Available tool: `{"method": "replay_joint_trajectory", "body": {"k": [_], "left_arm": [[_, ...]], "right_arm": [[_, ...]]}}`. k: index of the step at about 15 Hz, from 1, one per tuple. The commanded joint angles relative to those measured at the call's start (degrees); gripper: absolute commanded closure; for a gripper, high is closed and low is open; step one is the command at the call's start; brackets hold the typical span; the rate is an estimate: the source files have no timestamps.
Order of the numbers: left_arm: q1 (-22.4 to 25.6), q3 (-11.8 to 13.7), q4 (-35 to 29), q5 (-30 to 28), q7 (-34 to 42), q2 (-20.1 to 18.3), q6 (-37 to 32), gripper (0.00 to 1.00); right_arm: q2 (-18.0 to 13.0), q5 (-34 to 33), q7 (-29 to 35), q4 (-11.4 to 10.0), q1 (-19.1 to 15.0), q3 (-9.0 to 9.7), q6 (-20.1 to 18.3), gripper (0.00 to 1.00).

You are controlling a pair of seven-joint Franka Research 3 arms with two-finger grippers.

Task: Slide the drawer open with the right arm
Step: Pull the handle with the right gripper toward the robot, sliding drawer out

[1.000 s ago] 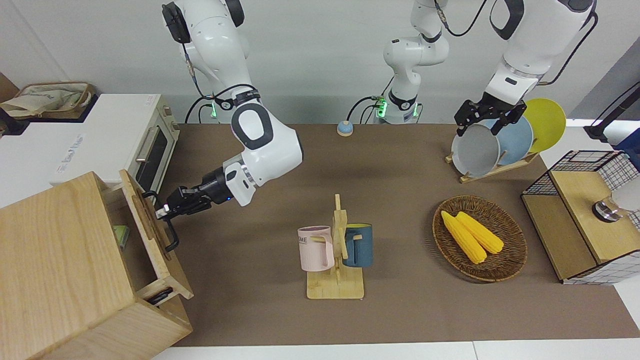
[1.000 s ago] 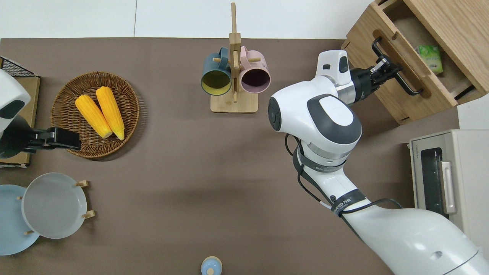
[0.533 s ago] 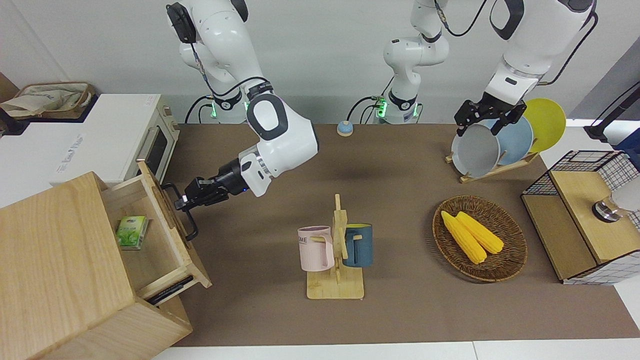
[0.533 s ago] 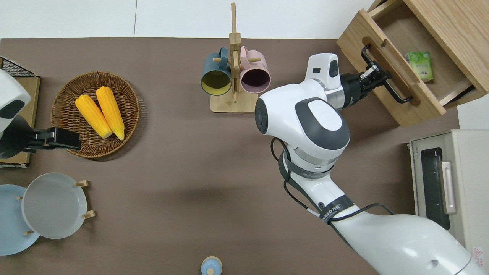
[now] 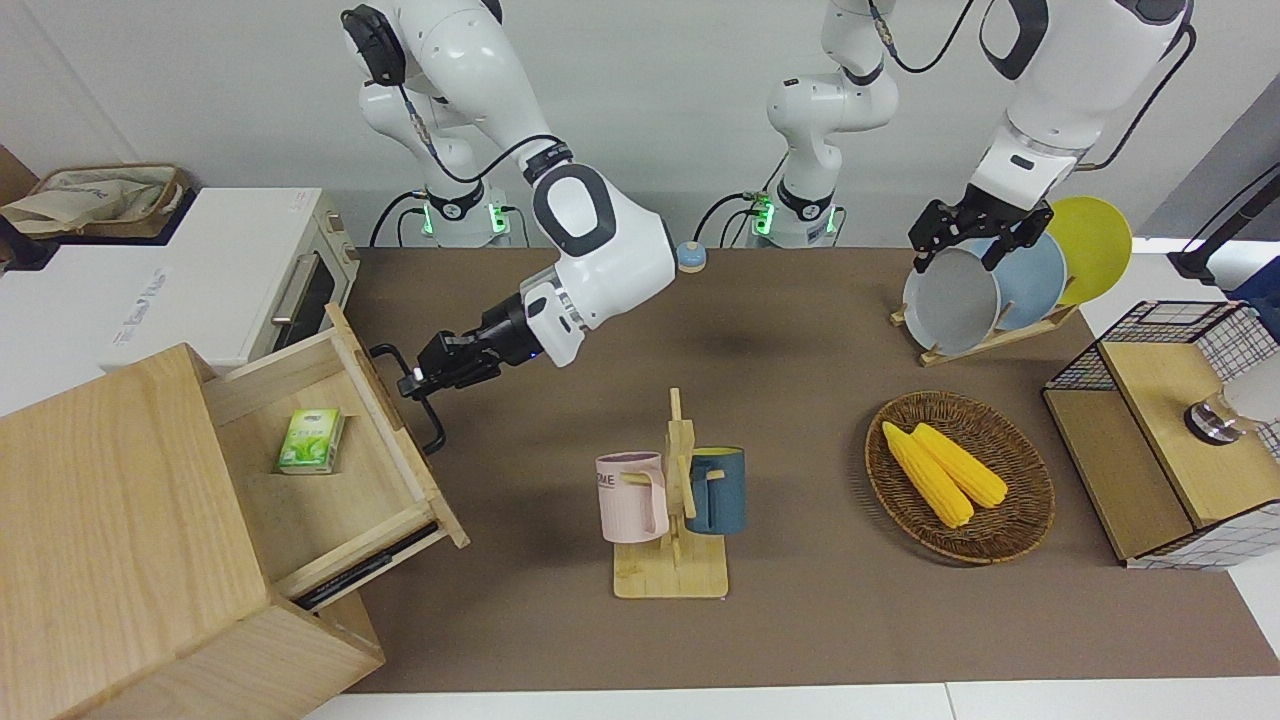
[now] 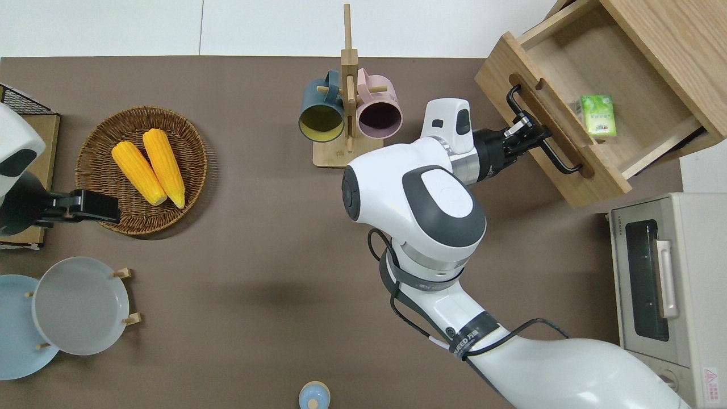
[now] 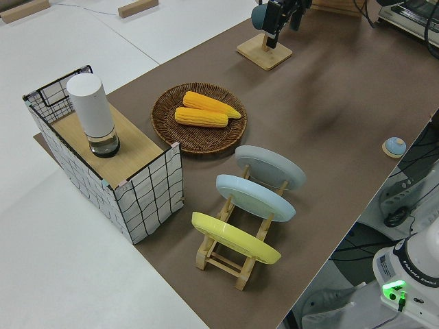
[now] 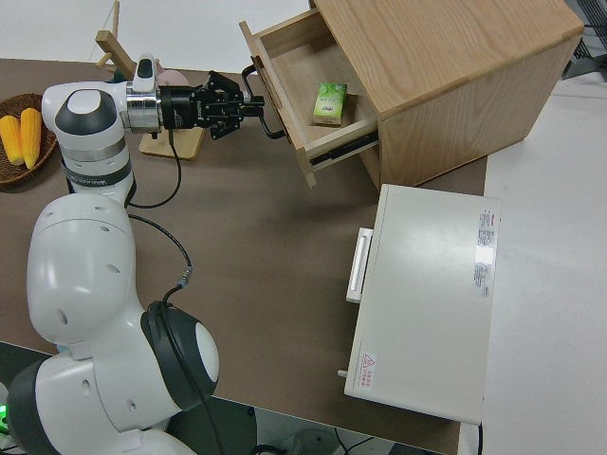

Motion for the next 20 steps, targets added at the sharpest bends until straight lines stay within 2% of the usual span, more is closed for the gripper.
{"method": "replay_joint_trajectory", "body": {"k": [1,6,9,20], "left_arm": [[-0.26,0.28,-0.28,0.65,0.40,-0.57,-0.74,0.00],[-0.26,0.28,-0.28,0.65,0.40,-0.57,-0.65,0.00],[-0.26,0.28,-0.28,0.65,0.40,-0.57,-0.74,0.00],[-0.35,0.28,-0.28,0.65,0.40,-0.57,-0.65,0.00]], "right_arm": [[-2.17,0.50,-1.84,0.74,3.36,-0.11,-2.38,0.932],[-2.70,2.42,-1.85,0.74,5.39,0.59,-3.35,0.927],[-3.23,4.00,-1.84,0.65,7.06,0.07,-3.17,0.925],[-3.84,6.91,0.70,0.56,8.47,0.50,-5.19,0.919]]}}
